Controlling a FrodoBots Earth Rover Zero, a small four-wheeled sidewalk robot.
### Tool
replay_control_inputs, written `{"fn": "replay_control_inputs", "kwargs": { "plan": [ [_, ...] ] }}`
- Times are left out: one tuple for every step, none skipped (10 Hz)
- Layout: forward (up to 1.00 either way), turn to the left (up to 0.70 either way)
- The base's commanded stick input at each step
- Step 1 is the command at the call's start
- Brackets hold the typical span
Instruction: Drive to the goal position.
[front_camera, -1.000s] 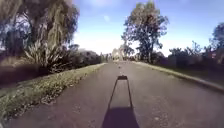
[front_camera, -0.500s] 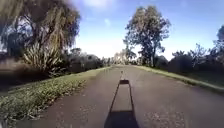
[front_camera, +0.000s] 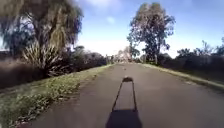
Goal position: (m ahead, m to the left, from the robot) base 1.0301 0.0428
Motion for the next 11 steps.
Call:
{"fn": "replay_control_inputs", "kwargs": {
  "plan": [
    [1.0,0.0],
    [1.0,0.0],
    [1.0,0.0],
    [1.0,0.0],
    [1.0,0.0],
    [1.0,0.0],
    [0.0,0.0],
    [0.0,0.0],
    [0.0,0.0],
    [0.0,0.0],
    [0.0,0.0]
  ]
}}
